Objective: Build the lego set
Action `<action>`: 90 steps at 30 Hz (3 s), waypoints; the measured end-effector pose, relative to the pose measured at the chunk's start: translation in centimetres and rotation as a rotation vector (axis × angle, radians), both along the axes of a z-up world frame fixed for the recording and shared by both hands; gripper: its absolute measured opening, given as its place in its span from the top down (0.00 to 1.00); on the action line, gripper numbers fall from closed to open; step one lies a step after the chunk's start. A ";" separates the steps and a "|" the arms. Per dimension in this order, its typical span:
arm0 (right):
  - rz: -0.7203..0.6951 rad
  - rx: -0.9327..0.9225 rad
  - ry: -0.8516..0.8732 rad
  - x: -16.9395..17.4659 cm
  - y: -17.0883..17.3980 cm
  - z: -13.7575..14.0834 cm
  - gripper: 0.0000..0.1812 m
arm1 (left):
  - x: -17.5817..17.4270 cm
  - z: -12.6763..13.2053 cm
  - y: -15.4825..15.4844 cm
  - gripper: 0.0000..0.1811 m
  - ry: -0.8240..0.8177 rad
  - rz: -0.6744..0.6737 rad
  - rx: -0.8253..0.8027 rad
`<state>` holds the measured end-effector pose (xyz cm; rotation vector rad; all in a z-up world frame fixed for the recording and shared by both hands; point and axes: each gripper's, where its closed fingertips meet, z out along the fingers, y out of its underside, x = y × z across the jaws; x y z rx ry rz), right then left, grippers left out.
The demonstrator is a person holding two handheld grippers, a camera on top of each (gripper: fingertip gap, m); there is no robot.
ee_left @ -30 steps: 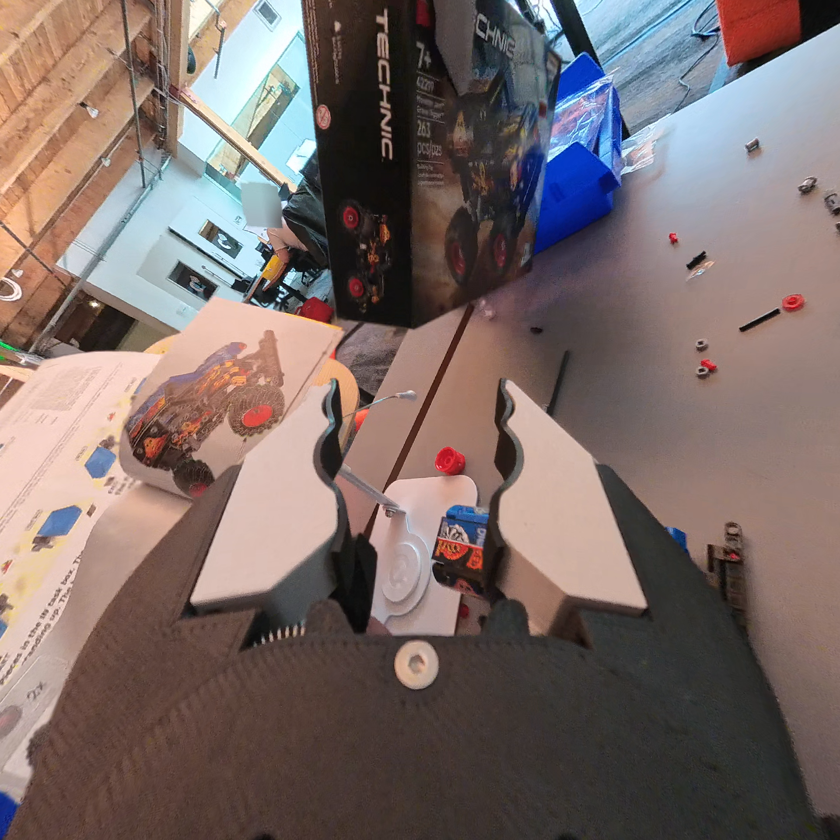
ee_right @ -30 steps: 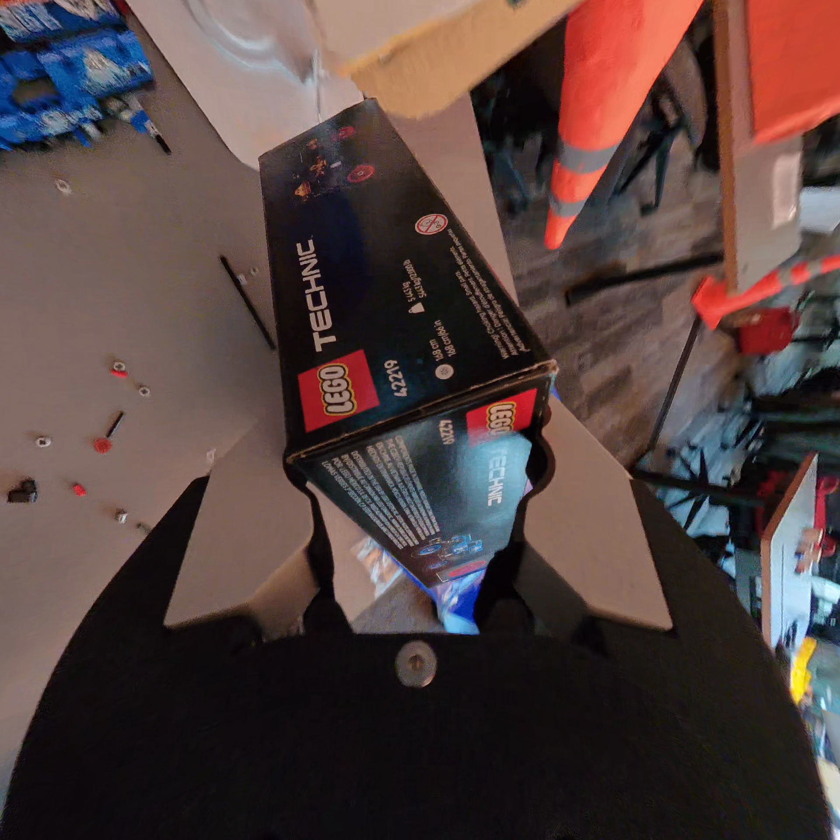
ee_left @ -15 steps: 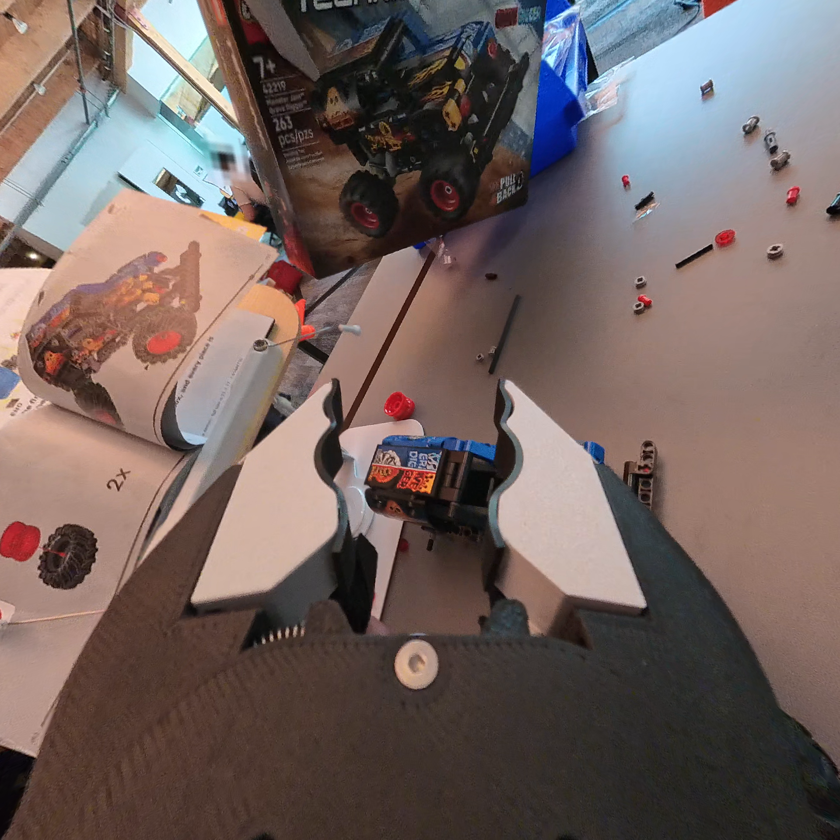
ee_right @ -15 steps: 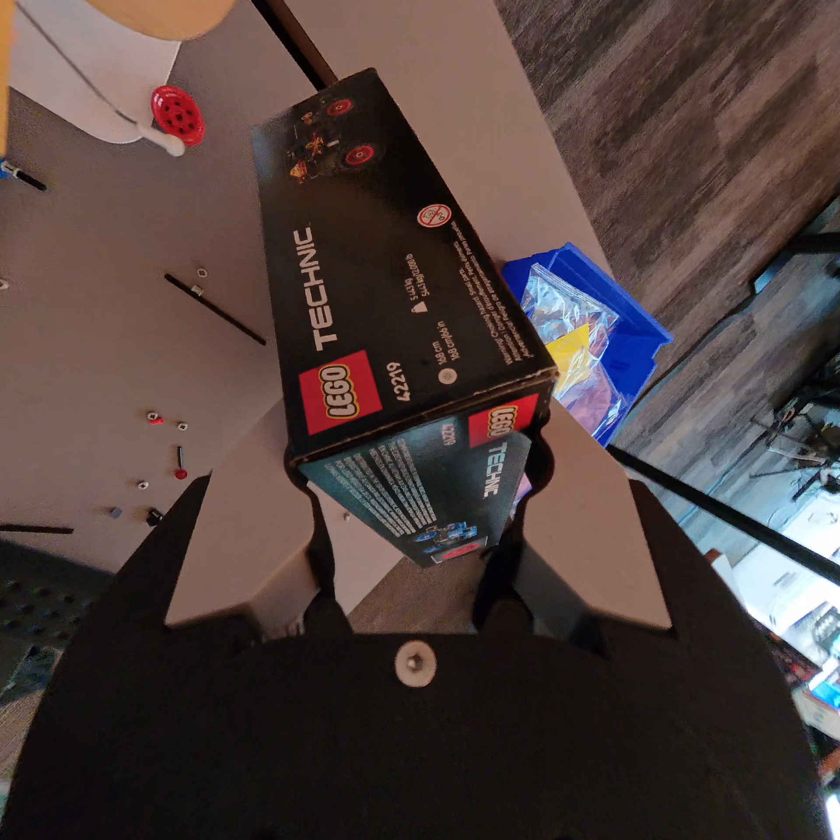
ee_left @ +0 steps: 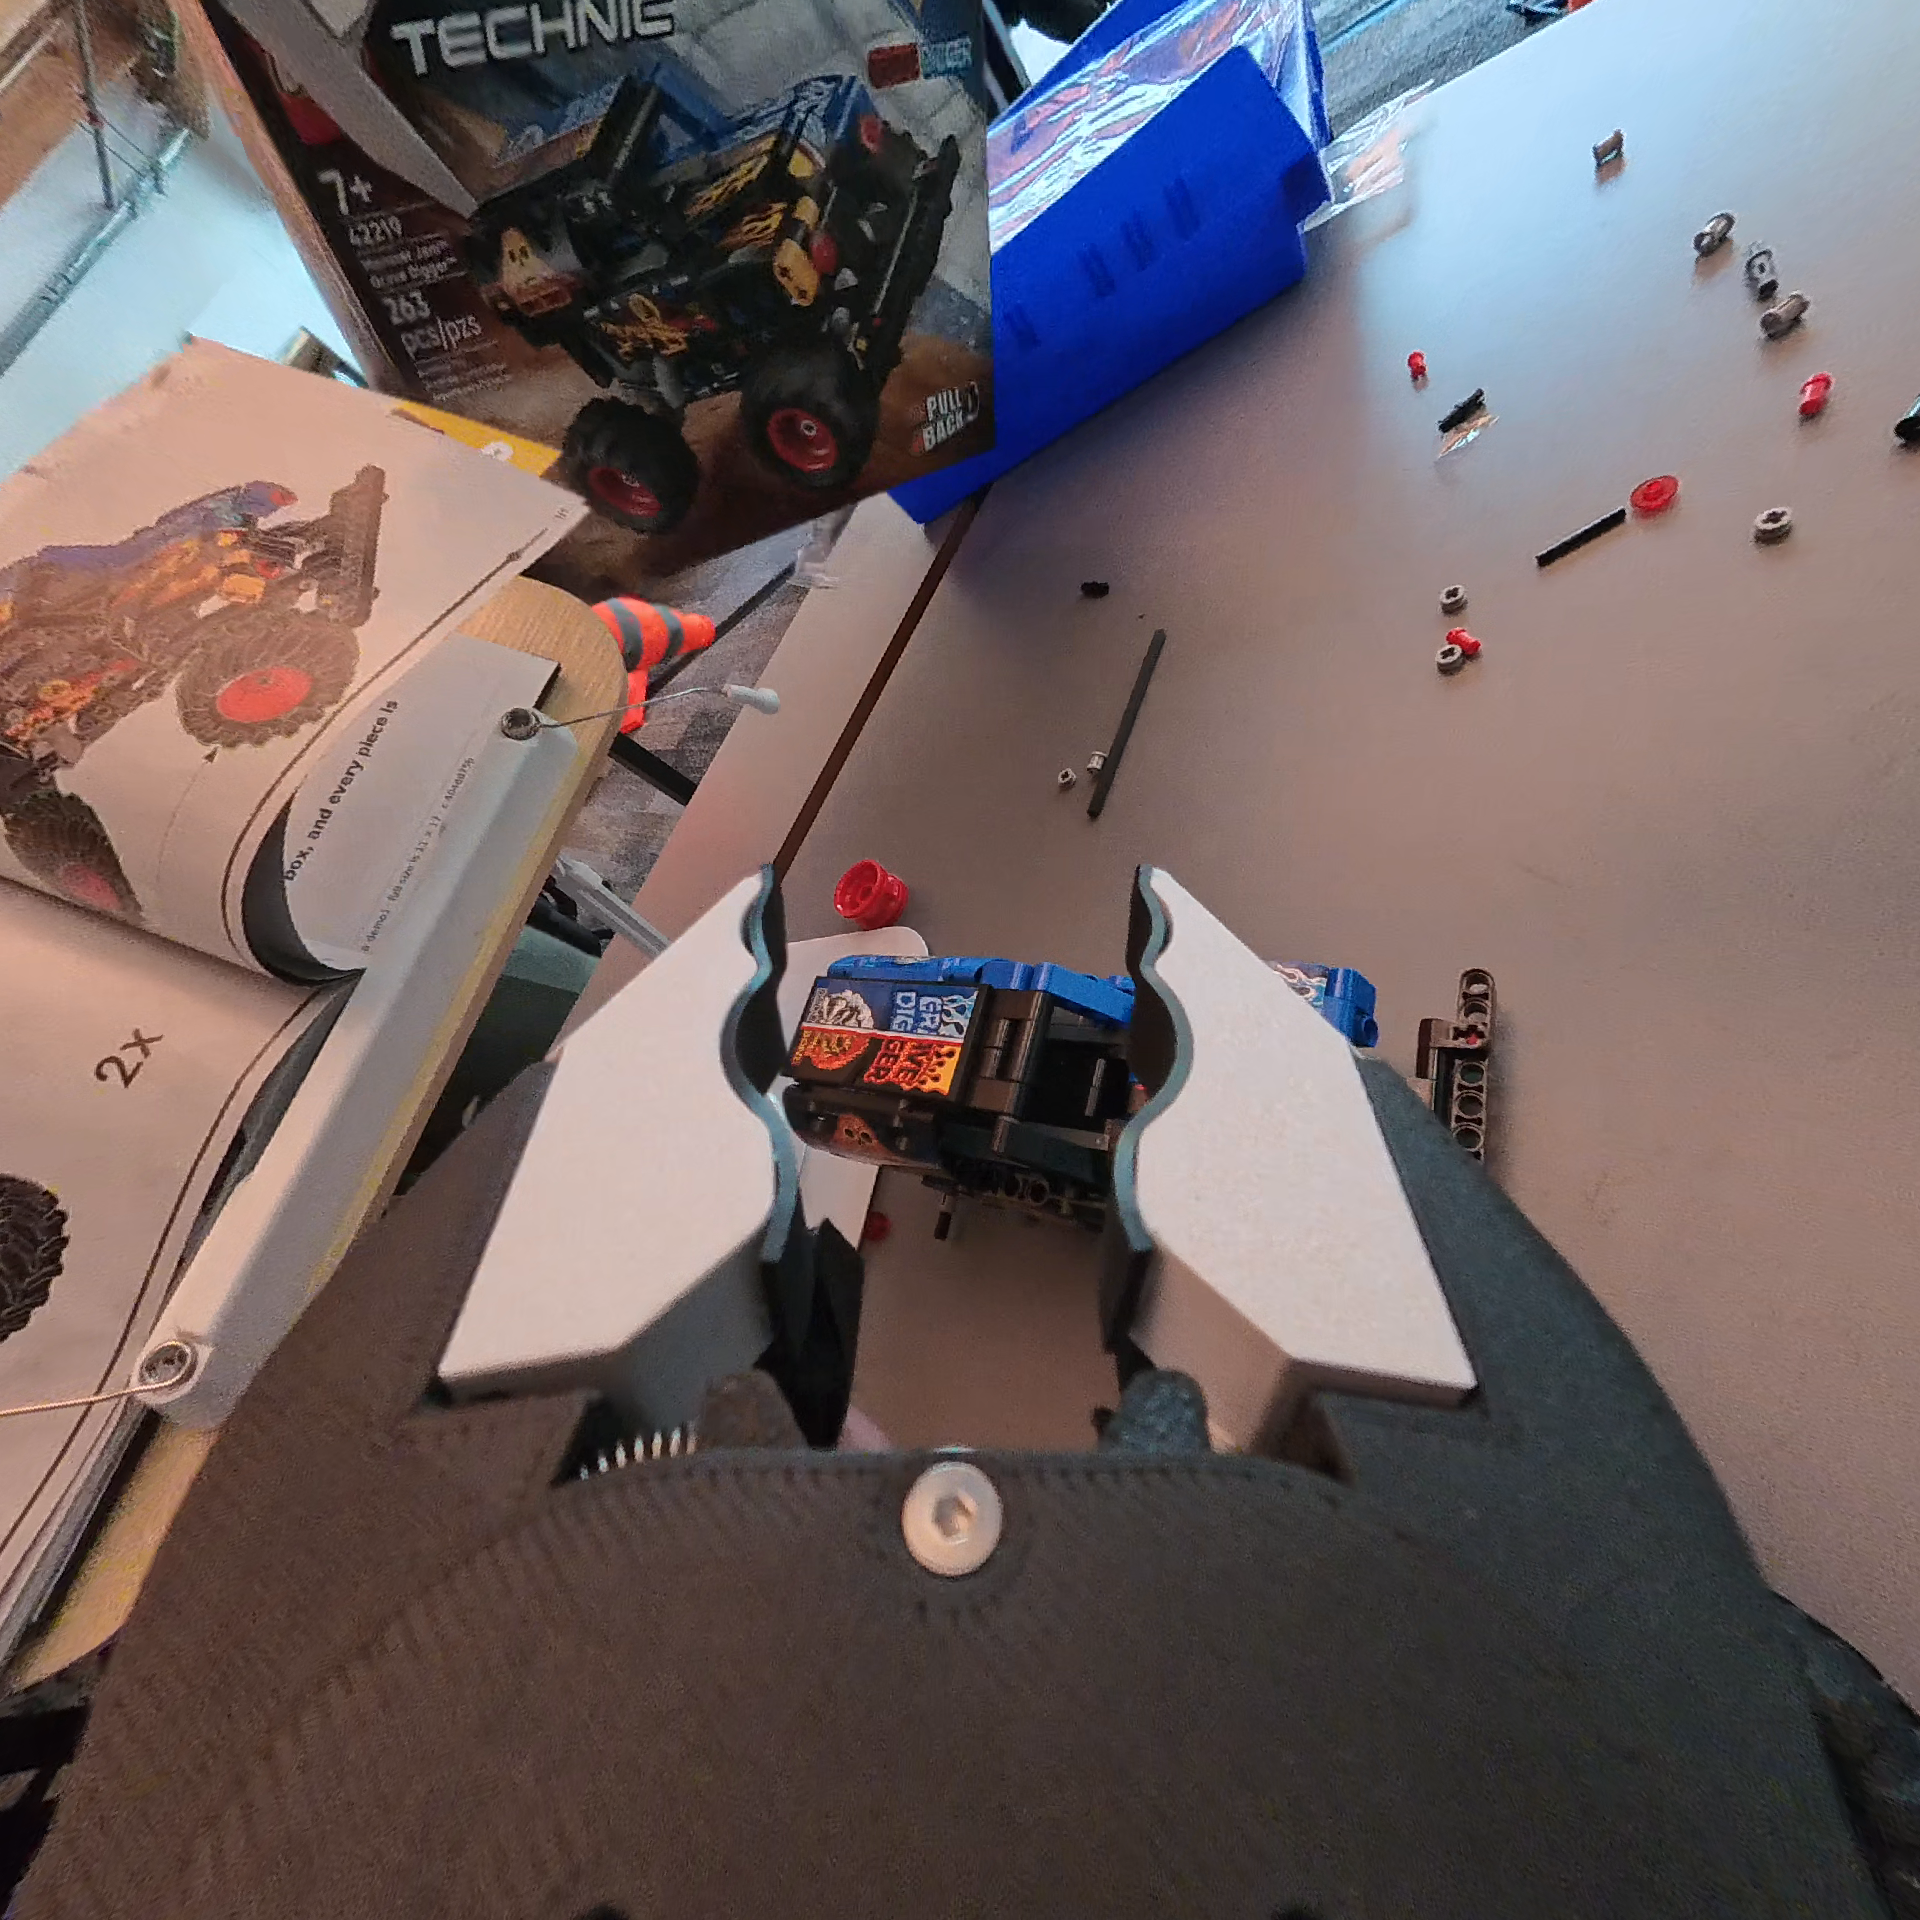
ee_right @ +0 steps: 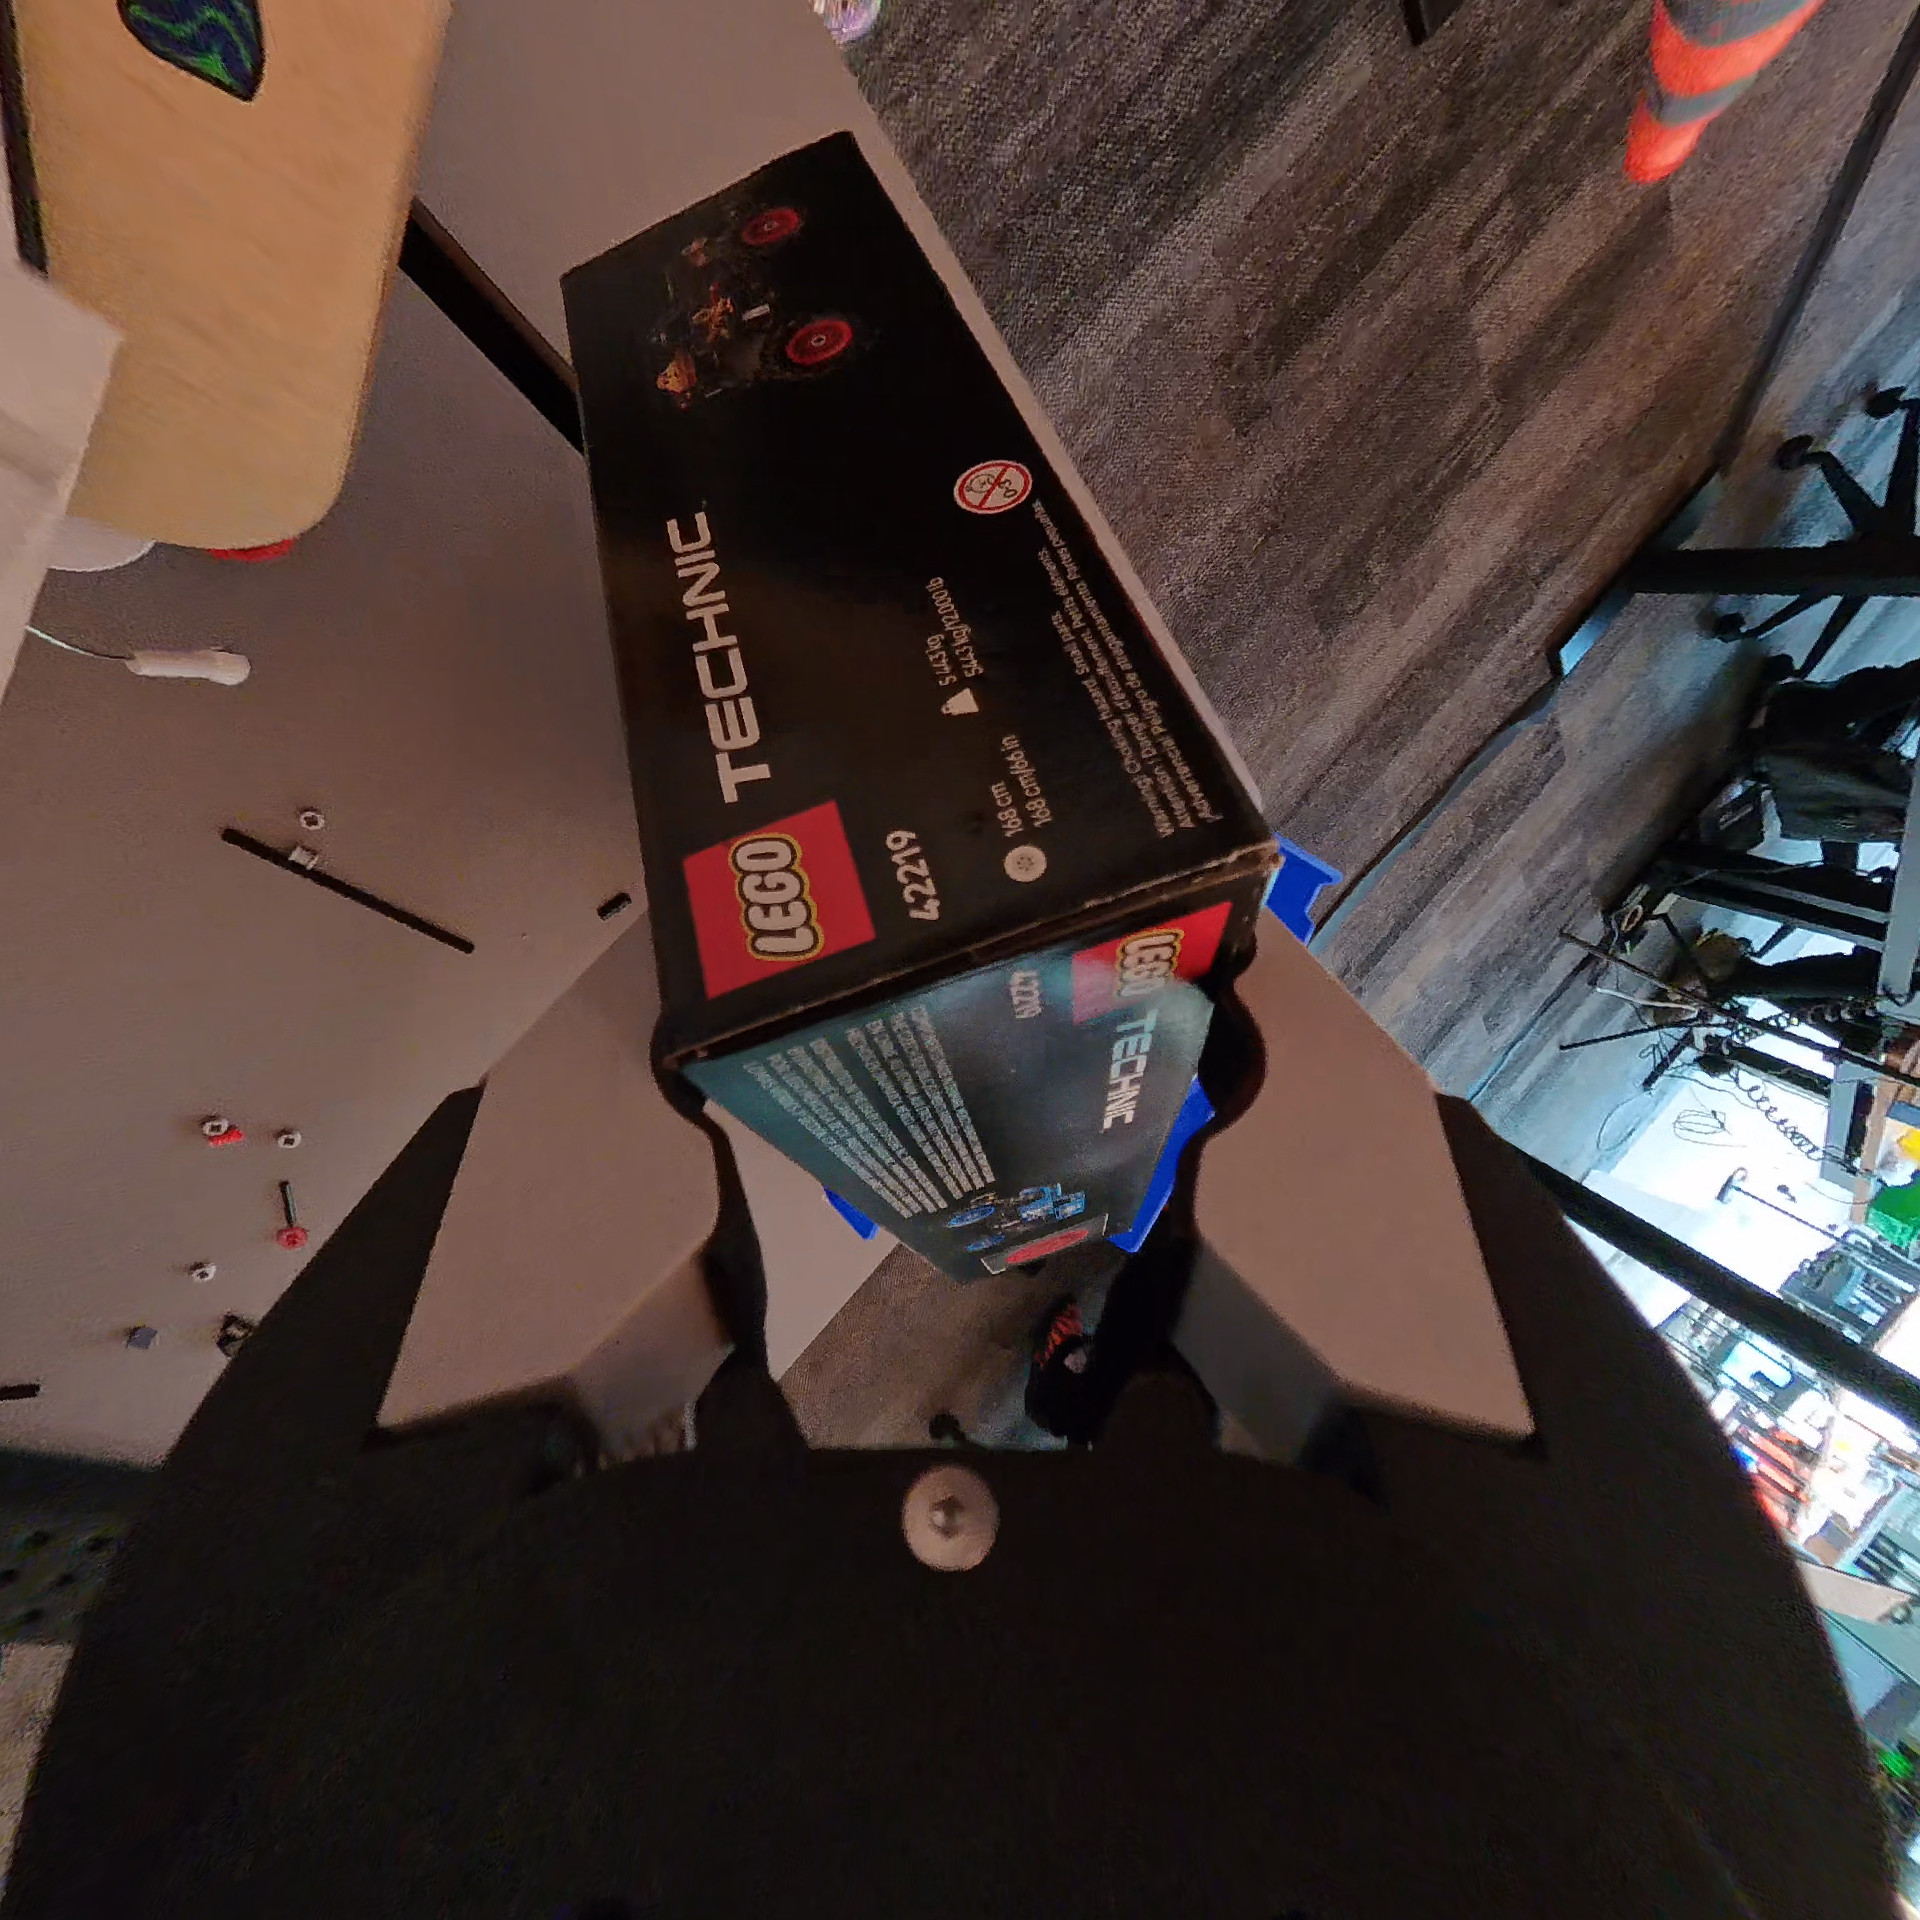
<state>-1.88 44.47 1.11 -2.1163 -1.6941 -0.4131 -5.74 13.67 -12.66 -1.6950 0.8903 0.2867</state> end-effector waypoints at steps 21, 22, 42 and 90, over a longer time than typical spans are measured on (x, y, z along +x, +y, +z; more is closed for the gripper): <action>0.240 -0.242 -0.206 -6.6 0.0 -11.9 0.46 | 0.4 -1.1 -0.3 0.63 0.008 -0.042 -0.061; 0.243 -0.238 -0.185 -6.6 0.0 -11.5 0.45 | 0.4 -1.2 -0.3 0.62 0.009 -0.043 -0.067; 0.676 -0.156 0.415 0.4 -31.6 -6.9 0.69 | -4.1 -6.4 -14.2 0.65 -0.024 -0.107 -0.642; 1.126 0.118 0.411 -5.2 -48.0 -25.2 0.98 | -4.0 -11.6 -13.4 0.92 -0.394 0.095 -0.673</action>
